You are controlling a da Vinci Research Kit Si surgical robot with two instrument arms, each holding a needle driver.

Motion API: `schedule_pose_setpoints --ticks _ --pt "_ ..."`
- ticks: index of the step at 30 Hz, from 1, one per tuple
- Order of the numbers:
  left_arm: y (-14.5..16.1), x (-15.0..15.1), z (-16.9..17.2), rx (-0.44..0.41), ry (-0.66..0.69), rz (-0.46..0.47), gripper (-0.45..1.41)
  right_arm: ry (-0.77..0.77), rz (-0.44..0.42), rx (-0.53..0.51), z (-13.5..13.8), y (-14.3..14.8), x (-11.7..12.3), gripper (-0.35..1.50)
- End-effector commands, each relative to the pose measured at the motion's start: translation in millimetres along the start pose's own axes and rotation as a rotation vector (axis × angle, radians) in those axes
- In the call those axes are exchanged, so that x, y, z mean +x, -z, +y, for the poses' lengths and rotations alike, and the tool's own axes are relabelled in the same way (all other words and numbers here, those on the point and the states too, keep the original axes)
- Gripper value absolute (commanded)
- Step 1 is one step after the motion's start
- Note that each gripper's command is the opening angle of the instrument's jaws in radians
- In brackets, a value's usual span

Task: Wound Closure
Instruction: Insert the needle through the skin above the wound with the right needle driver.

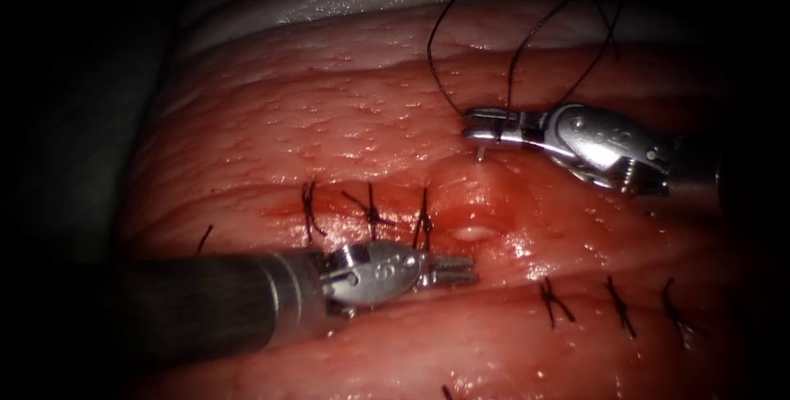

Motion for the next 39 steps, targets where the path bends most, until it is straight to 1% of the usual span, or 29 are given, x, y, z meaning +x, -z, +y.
schedule_pose_setpoints --ticks 1,2,4,10,11,12,13,16,19,20,22,30,31,32,37,38,39 --pt "-0.7 -0.1 0.0 0.0 0.0 0.0 -0.13 0.004 0.002 0.0 -0.2 -1.1 -0.5 -0.35" --pt "-0.6 -0.1 -0.1 0.0 0.001 0.0 -0.11 -0.007 -0.009 0.01 -0.2 -1.3 -0.7 -0.35" --pt "-0.5 0.0 -0.1 -0.002 0.001 0.0 -0.11 -0.076 -0.022 0.03 -0.3 -1.5 -0.8 -0.35" --pt "0.0 0.0 -0.4 -0.008 0.003 0.001 -0.11 -0.353 -0.093 0.112 -0.4 -2.4 -1.4 -0.35" --pt "0.0 0.0 -0.4 -0.008 0.003 0.001 -0.11 -0.398 -0.105 0.125 -0.6 -2.6 -1.6 -0.35" --pt "0.0 0.0 -0.4 -0.008 0.003 0.001 -0.11 -0.497 -0.126 0.152 -1.0 -2.9 -1.9 -0.35" --pt "0.0 0.0 -0.4 -0.008 0.003 0.001 -0.11 -0.541 -0.131 0.161 -1.2 -2.9 -2.0 -0.35" --pt "0.0 0.0 -0.5 -0.008 0.003 0.001 -0.11 -0.638 -0.148 0.188 -1.8 -3.1 -2.3 -0.35" --pt "0.2 0.0 -0.6 -0.01 0.003 0.001 -0.11 -0.731 -0.189 0.199 -2.4 -2.9 -2.5 -0.35" --pt "0.4 0.0 -0.7 -0.015 0.004 0.003 -0.11 -0.791 -0.213 0.203 -2.9 -2.6 -2.6 -0.35" --pt "0.4 0.0 -0.8 -0.013 0.005 0.002 -0.11 -0.845 -0.225 0.223 -3.5 -2.4 -2.6 -0.35" --pt "0.6 0.0 -1.1 -0.012 0.006 0.001 -0.11 -1.004 -0.242 0.308 -6.3 -1.9 -2.1 -0.35" --pt "0.6 0.0 -1.1 -0.01 0.006 0.0 -0.11 -1.005 -0.242 0.326 -7.1 -1.8 -1.9 -0.35" --pt "0.6 0.0 -1.1 -0.01 0.006 0.0 -0.11 -1.005 -0.242 0.326 -7.1 -1.8 -1.9 -0.35" --pt "0.6 0.1 -1.2 -0.01 0.008 0.0 -0.11 -1.003 -0.246 0.373 -9.0 -2.7 -2.4 -0.35" --pt "0.6 0.1 -1.2 -0.01 0.008 0.0 -0.11 -1.003 -0.246 0.373 -9.0 -2.7 -2.4 -0.35" --pt "0.7 0.1 -1.2 -0.01 0.007 0.0 -0.11 -1.004 -0.235 0.351 -8.9 -2.9 -2.3 -0.35"
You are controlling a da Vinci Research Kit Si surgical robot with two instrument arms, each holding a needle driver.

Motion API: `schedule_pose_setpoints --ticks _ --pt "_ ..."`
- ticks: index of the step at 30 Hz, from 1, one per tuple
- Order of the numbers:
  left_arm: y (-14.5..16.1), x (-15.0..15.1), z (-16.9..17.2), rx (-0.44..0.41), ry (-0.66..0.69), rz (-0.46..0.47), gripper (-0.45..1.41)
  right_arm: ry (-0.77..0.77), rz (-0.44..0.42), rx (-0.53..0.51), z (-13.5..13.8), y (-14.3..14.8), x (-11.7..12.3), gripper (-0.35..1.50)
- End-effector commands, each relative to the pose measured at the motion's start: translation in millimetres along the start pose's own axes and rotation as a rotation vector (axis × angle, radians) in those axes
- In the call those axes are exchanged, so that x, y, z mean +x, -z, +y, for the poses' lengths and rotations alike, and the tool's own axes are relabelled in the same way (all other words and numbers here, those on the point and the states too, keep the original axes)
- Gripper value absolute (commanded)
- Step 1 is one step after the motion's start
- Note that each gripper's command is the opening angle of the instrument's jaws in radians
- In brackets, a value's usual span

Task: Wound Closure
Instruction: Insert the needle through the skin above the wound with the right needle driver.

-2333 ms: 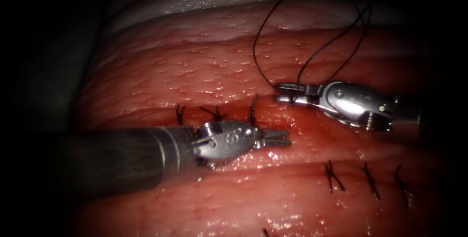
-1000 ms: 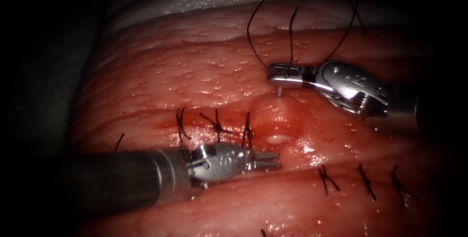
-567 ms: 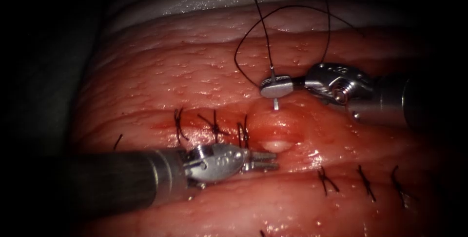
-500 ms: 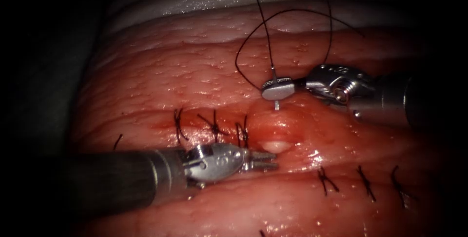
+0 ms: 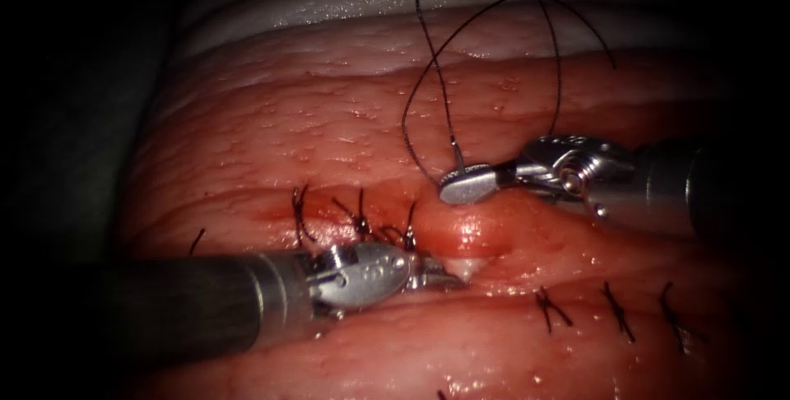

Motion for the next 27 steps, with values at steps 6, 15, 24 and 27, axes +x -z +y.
schedule_pose_setpoints --ticks 6,15,24,27 --pt "-0.6 -0.2 0.0 -0.001 0.0 0.0 -0.11 0.234 0.238 -0.101 1.8 -0.1 3.4 1.21" --pt "-0.5 -0.3 0.1 -0.002 -0.001 0.0 -0.11 0.494 0.377 -0.358 3.0 2.1 7.2 1.4" --pt "-0.4 -0.2 0.1 -0.002 -0.001 0.0 -0.11 0.627 0.384 -0.516 1.6 2.2 8.1 1.43" --pt "-0.4 -0.2 0.2 -0.001 0.0 0.0 -0.11 0.648 0.379 -0.509 1.2 2.2 8.3 1.26"
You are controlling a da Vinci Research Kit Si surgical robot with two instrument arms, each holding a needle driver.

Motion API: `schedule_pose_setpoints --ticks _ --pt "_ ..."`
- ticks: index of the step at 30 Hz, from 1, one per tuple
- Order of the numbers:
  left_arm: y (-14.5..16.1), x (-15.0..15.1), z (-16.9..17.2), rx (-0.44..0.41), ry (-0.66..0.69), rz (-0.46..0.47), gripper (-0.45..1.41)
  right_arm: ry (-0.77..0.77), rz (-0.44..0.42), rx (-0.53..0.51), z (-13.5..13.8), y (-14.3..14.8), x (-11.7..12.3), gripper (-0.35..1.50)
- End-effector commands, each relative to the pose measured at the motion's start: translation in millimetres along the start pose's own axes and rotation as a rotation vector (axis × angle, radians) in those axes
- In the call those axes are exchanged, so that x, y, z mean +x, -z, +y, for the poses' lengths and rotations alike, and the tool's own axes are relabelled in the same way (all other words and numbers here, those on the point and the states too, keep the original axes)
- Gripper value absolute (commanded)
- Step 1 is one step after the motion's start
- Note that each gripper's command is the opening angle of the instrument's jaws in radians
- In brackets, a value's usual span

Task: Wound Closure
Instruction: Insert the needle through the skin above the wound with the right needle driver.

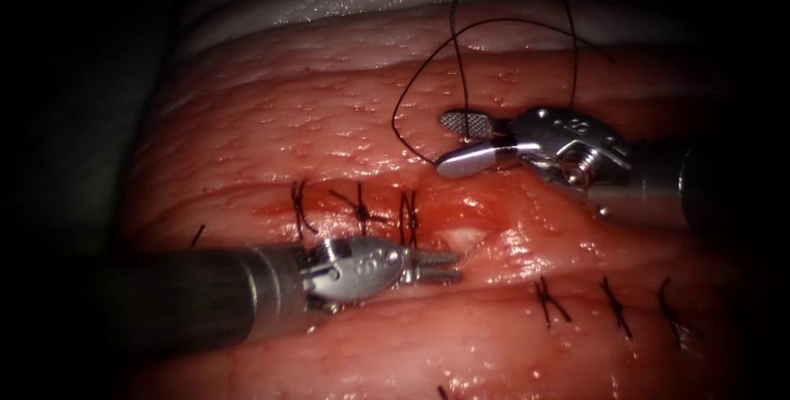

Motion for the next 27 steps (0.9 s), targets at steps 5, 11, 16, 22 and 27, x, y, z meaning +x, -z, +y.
schedule_pose_setpoints --ticks 5,11,16,22,27 --pt "-0.6 -0.1 -0.1 -0.001 0.0 0.0 -0.11 0.011 0.002 0.013 -0.1 -0.7 -0.4 0.15" --pt "-0.3 0.0 -0.1 -0.004 0.001 0.001 -0.11 -0.111 -0.102 0.017 -0.2 -0.8 -1.3 -0.35" --pt "-0.2 0.1 -0.1 -0.005 0.002 0.001 -0.11 -0.231 -0.194 0.014 -0.8 -0.7 -2.0 -0.35" --pt "-0.2 0.1 -0.3 -0.003 0.003 0.0 -0.13 -0.413 -0.339 0.042 -3.1 0.3 -2.5 -0.35" --pt "-0.1 0.2 -0.5 -0.004 0.005 0.0 -0.15 -0.469 -0.395 0.139 -6.0 0.8 -3.7 -0.35"
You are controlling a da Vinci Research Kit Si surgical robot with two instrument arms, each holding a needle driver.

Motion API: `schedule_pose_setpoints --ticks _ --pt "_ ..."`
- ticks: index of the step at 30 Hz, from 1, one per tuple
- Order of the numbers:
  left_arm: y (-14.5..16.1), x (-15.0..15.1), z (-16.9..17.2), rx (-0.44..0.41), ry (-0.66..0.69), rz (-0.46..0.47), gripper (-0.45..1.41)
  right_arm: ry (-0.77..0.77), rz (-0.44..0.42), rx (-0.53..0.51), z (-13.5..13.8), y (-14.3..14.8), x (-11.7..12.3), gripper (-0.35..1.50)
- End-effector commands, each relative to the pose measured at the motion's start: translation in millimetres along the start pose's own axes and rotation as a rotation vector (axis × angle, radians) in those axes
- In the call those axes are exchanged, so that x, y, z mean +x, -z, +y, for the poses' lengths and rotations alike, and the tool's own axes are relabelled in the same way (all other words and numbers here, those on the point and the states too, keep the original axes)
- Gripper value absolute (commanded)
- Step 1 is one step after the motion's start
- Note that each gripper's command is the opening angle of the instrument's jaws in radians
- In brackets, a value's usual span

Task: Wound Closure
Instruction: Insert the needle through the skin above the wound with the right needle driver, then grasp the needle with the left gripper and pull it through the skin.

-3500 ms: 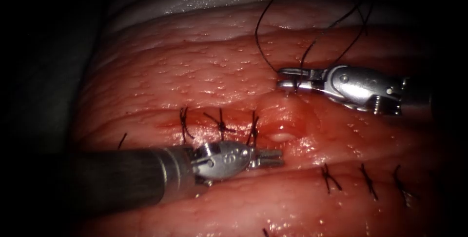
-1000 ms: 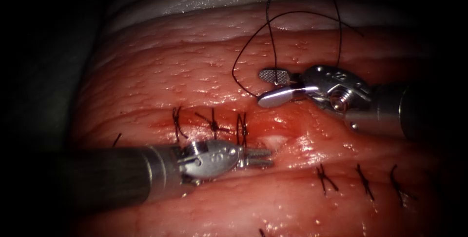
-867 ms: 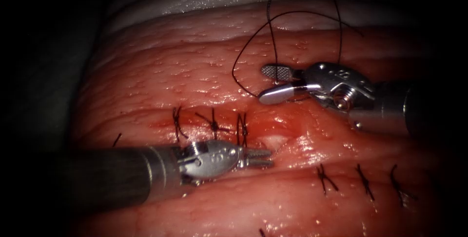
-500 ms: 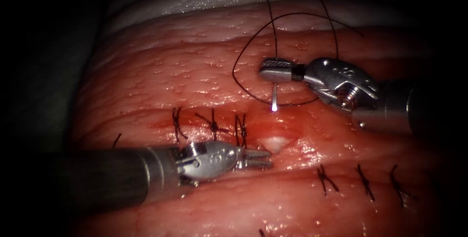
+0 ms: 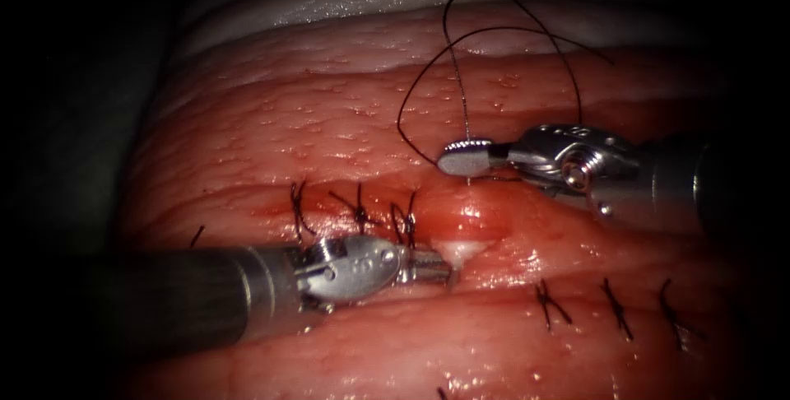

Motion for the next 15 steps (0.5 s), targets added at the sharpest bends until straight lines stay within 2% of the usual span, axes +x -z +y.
schedule_pose_setpoints --ticks 1,4,5,6,7,8,9,10,13,14,15 --pt "-0.7 -0.1 -0.1 0.001 -0.009 0.007 -0.16 -0.001 -0.006 0.017 -0.4 -1.3 -0.7 -0.35" --pt "-0.5 0.1 -0.3 0.003 -0.053 0.019 -0.16 0.007 -0.017 0.044 -0.7 -1.7 -1.3 -0.35" --pt "-0.2 0.2 -0.3 0.006 -0.092 0.031 -0.16 0.005 -0.003 0.054 -0.5 -1.5 -1.1 -0.35" --pt "0.1 0.3 -0.3 0.01 -0.161 0.043 -0.13 0.014 0.05 0.087 -0.1 -0.9 -0.7 -0.35" --pt "0.1 0.3 -0.3 0.01 -0.161 0.043 -0.13 0.014 0.05 0.087 -0.1 -0.9 -0.7 -0.35" --pt "0.3 0.4 -0.2 0.007 -0.184 0.052 -0.06 0.06 0.082 0.103 0.2 -0.6 -0.4 -0.05" --pt "0.5 0.4 -0.2 0.006 -0.213 0.057 0.02 0.099 0.108 0.118 0.5 -0.3 -0.1 0.39" --pt "0.8 0.4 0.0 -0.001 -0.243 0.066 0.07 0.129 0.134 0.115 1.0 0.1 0.5 0.71" --pt "1.5 0.4 0.3 -0.009 -0.309 0.076 0.19 0.18 0.179 0.106 2.4 1.7 1.8 0.96" --pt "1.8 0.5 0.5 -0.017 -0.334 0.082 0.26 0.2 0.198 0.098 3.3 2.9 2.7 1.1" --pt "1.8 0.5 0.5 -0.017 -0.334 0.082 0.26 0.2 0.198 0.098 3.3 2.9 2.7 1.1"
